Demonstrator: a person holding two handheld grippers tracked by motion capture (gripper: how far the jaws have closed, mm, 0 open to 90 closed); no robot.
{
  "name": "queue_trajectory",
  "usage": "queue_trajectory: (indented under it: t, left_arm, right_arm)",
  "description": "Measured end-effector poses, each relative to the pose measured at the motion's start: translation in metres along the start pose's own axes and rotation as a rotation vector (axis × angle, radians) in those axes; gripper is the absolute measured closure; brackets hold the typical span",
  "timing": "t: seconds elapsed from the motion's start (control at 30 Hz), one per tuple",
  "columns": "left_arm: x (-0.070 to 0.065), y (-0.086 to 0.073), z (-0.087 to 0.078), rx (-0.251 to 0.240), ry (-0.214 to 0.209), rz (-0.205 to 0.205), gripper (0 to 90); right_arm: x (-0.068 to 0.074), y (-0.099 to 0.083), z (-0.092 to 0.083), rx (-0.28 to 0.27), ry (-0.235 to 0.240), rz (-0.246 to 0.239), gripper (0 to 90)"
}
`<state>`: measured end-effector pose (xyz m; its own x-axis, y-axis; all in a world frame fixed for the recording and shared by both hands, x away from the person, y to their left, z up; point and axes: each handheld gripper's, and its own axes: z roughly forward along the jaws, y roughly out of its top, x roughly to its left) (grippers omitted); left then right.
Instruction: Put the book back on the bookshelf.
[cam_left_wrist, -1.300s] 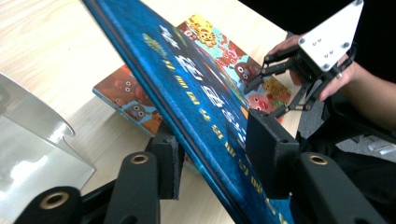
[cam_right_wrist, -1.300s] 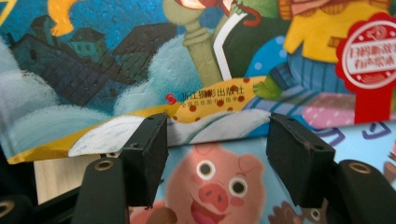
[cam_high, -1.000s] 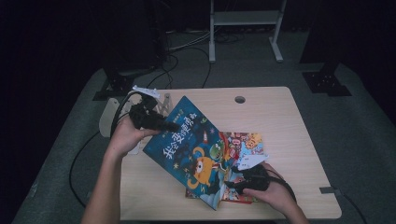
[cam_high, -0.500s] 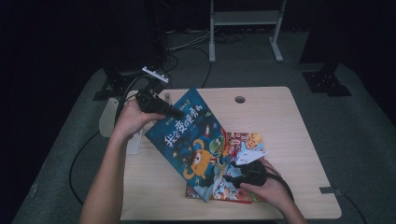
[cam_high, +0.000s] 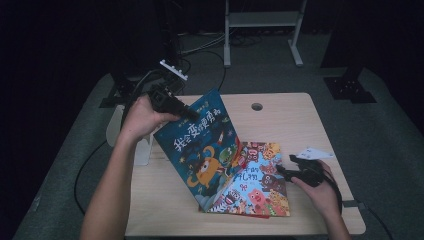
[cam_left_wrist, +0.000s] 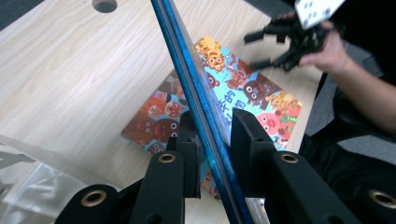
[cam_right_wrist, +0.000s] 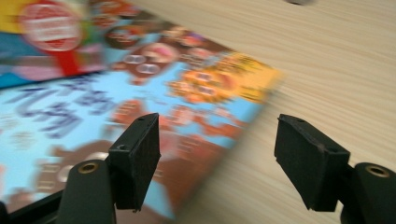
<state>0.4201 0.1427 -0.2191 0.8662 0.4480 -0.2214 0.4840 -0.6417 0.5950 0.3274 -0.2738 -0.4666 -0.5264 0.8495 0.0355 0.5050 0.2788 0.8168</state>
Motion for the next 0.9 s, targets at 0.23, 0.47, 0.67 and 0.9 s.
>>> queue_trajectory:
  t: [0.23,0.47,0.67,0.9]
  left_arm:
    - [-0.012,0.009,-0.004,0.027,0.016,0.026,75.4]
    - [-0.029,0.019,-0.014,0.037,0.004,0.08,81.5]
    - [-0.041,0.018,-0.02,0.056,0.079,0.118,82.3]
    - [-0.04,0.007,-0.031,0.054,0.125,0.114,82.3]
  right_arm:
    - [-0.034,-0.017,-0.001,0.035,-0.122,0.097,29.7]
    - [-0.05,-0.027,0.003,0.08,-0.18,0.162,29.3]
    - [-0.054,-0.03,0.008,0.091,-0.193,0.169,28.2]
    - [-0.056,-0.032,0.014,0.097,-0.21,0.16,25.5]
